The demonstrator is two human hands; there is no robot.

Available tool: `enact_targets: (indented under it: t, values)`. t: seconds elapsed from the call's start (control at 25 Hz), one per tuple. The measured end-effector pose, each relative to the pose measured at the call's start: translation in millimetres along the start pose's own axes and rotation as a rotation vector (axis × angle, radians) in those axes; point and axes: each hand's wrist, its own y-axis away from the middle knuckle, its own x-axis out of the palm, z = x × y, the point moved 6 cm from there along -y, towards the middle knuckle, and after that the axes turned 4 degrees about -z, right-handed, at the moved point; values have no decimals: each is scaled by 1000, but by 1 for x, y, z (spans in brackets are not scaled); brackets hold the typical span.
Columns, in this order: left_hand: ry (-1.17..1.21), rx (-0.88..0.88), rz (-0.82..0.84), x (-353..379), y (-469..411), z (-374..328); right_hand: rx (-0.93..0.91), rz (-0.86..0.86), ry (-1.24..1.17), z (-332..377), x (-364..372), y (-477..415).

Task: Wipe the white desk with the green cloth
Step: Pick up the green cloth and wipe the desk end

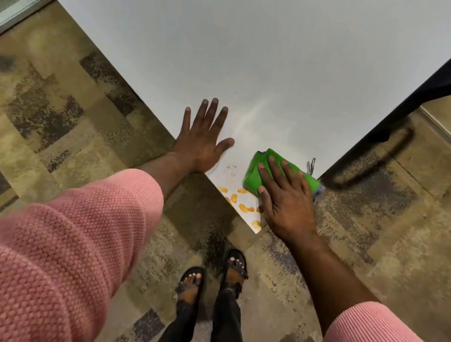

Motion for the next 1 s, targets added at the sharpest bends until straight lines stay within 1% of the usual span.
enact_targets:
  t: [0.12, 0.2, 0.28, 0.4, 0.44, 0.56, 0.6, 0.64, 0.76, 0.8, 0.92, 1.0]
  values:
    - [-34, 110, -47, -7, -6, 8, 14, -21, 79, -17, -12, -9]
    - [-60, 188, -56, -9, -12, 11, 47, -20, 77, -19, -9, -26]
    - [-56, 219, -59, -8, -15, 12, 67, -28, 74, -14, -1, -38]
    - [-53, 221, -73, -7, -14, 11, 89, -38, 89, -8, 3, -41]
    - [-52, 217, -78, -7, -14, 12, 66, -35, 95, -3, 3, -40]
    - [-50, 211, -91, -10, -14, 12, -125, 1, 108, 16, 7, -30]
    - [-53, 212, -95, -9, -13, 10, -154, 8, 107, 18, 8, -28]
    - [-55, 212, -98, -9, -13, 10, -144, 9, 99, 18, 8, -32]
    - [-54, 212, -104, -10, -14, 11, -19, -23, 25, 33, 8, -58]
    - [-61, 210, -110, -10, -13, 11, -22, -38, 10, 43, 11, -63]
    - [-79, 214, -104, -9, -14, 11, -138, -62, 42, 66, 23, -50]
    - [-74, 209, -98, -11, -13, 12, -204, -45, 56, 64, 27, -29]
